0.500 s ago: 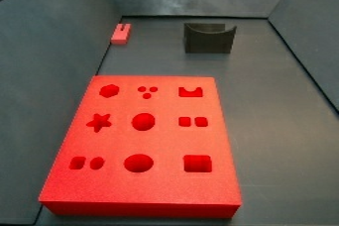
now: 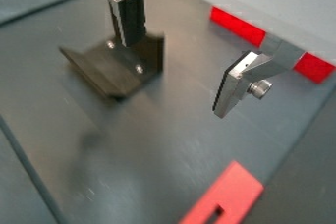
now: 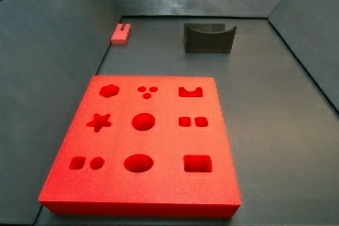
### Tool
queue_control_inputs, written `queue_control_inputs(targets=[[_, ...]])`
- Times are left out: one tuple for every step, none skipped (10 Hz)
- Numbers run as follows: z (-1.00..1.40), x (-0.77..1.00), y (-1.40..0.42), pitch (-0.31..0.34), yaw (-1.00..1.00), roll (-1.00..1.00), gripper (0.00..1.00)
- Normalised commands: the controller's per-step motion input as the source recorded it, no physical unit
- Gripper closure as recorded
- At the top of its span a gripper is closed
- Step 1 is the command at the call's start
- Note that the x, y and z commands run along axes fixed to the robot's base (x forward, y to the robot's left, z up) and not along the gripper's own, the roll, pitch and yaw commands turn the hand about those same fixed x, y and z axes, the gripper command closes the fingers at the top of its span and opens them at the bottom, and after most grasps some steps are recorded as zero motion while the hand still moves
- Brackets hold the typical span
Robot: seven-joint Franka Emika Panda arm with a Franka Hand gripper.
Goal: Pick up the double-square object. Move up. Place the double-square object on the fixture. Regrasp the double-square object. Move to above the board. Insert the double-square object.
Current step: Pick up the double-square object.
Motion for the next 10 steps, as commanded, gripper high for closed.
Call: queue_control_inputs(targets=[[-0.98, -0.47, 0.00, -0.117, 0.05, 0.00, 0.00], [-1.00, -0.50, 0.00, -0.110, 0.00, 0.00, 0.00], [-0.94, -0.47, -0.03, -0.137, 0.00, 0.00, 0.00], [-0.88, -0.38, -0.01, -0.170, 0.00, 0.00, 0.00], [-0.88, -0.29, 0.00, -0.169, 0.01, -0.01, 0.00], [-0.89, -0.21, 0.00, -0.160, 0.03, -0.01, 0.00], [-0.92, -0.17, 0.00, -0.144, 0.05, -0.01, 0.00], [-0.95, -0.14, 0.00, -0.131, 0.05, -0.01, 0.00], [-1.00, -0.15, 0.00, -0.090, 0.06, 0.00, 0.00], [-1.00, -0.18, 0.00, -0.041, 0.06, 0.00, 0.00]])
